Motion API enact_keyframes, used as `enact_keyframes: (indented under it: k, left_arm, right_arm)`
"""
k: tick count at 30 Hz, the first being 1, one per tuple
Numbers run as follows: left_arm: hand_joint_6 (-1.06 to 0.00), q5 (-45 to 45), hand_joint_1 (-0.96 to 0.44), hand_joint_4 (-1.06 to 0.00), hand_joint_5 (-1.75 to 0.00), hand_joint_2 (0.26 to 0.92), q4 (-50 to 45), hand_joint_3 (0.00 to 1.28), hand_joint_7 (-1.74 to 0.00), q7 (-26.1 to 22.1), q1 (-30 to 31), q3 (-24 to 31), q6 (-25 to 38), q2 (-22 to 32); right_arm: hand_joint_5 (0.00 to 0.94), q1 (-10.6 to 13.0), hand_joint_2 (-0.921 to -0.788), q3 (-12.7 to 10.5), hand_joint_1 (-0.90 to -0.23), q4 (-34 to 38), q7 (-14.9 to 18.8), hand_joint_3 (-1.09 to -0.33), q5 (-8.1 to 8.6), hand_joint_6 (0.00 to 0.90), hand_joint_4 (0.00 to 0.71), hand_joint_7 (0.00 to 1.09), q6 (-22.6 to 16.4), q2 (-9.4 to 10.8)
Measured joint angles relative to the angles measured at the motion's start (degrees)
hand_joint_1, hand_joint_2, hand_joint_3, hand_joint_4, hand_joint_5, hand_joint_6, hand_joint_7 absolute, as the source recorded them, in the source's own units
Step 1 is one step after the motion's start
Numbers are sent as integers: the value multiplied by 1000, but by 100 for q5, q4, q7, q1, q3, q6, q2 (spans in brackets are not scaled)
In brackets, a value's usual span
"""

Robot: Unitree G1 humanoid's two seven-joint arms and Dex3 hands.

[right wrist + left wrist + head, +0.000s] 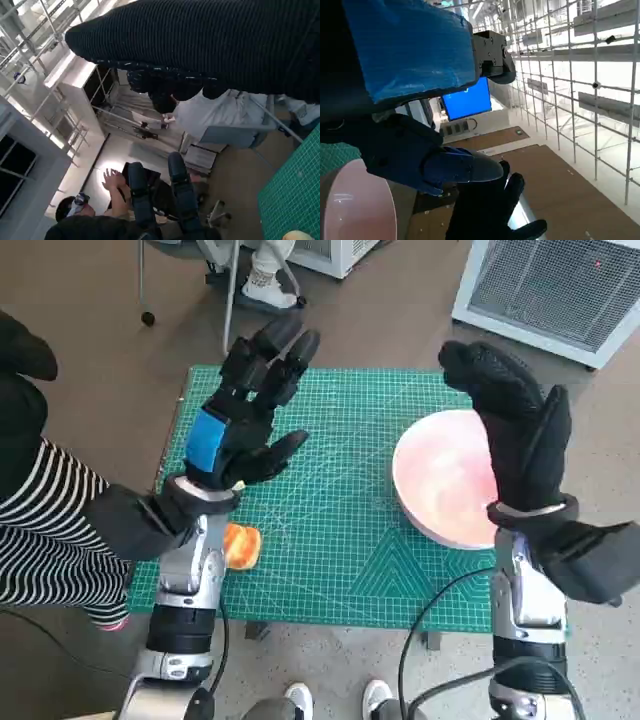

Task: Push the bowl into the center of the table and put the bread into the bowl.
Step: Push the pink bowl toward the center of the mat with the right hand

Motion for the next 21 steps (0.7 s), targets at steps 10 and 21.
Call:
enact_keyframes:
  k: [10,21]
  left_arm:
    - [1,1,-609,-169,-3,921,0,277,-583,0,0,2,0,8]
    - [1,-1,-600,-168,-3,921,-7,276,-590,-10,-1,1,46,9]
  right_arm:
    - [1,-4,-921,7,-723,19,16,-697,1,26,177,567,2,-1]
    - [1,-9,-921,6,-726,20,65,-697,2,23,178,571,15,-6]
